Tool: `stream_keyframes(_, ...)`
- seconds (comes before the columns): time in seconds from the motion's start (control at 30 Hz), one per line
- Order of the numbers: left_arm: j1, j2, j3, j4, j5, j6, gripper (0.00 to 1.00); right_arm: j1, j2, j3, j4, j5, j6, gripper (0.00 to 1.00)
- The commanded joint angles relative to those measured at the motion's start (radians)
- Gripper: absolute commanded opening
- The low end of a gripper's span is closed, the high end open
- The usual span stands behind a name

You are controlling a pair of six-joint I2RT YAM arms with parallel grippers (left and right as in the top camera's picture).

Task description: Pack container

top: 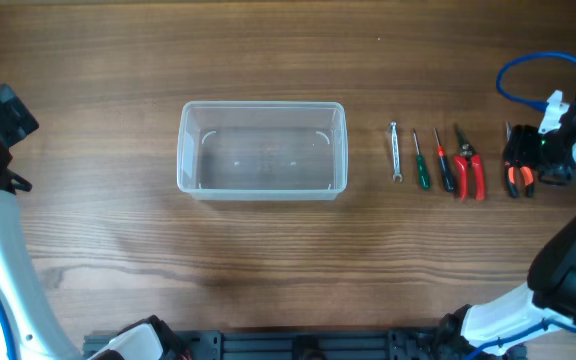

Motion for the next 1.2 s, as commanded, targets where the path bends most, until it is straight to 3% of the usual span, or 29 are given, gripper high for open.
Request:
stream_keyframes(0.0,0.006,0.005,-0.001,-0.001,-0.009,-0.013,1.0,0.002,0.079,0.014,-0.002,0.03,-0.012,0.71)
stream_keyframes(0.2,0.006,0.005,-0.001,-0.001,-0.009,-0.013,1.0,0.011,0.177,0.014,0.0,0.03,0.009,0.66)
stream_keyframes(0.33,0.006,0.005,-0.001,-0.001,-0.009,-0.013,1.0,0.026,0.205,0.014,0.004,0.03,0.009,0.55)
stream_keyframes(0.47,0.006,0.005,-0.001,-0.001,-0.009,-0.013,1.0,0.035,0.209,0.014,0.006,0.03,0.009,0.3)
stream_keyframes(0.57,0.006,0.005,-0.001,-0.001,-0.009,-0.013,1.0,0.035,0.209,0.014,0.0,0.034,0.036,0.05)
stream_keyframes(0.9,0.006,0.005,-0.001,-0.001,-0.009,-0.013,1.0,0.035,0.2,0.085,-0.09,0.033,0.098,0.04)
stream_keyframes(1.07,0.006,0.005,-0.001,-0.001,-0.009,-0.013,1.0,0.068,0.095,0.332,-0.299,-0.044,0.158,0.04)
stream_keyframes(1.17,0.006,0.005,-0.001,-0.001,-0.01,-0.013,1.0,0.189,-0.033,0.489,-0.37,-0.145,0.151,0.04)
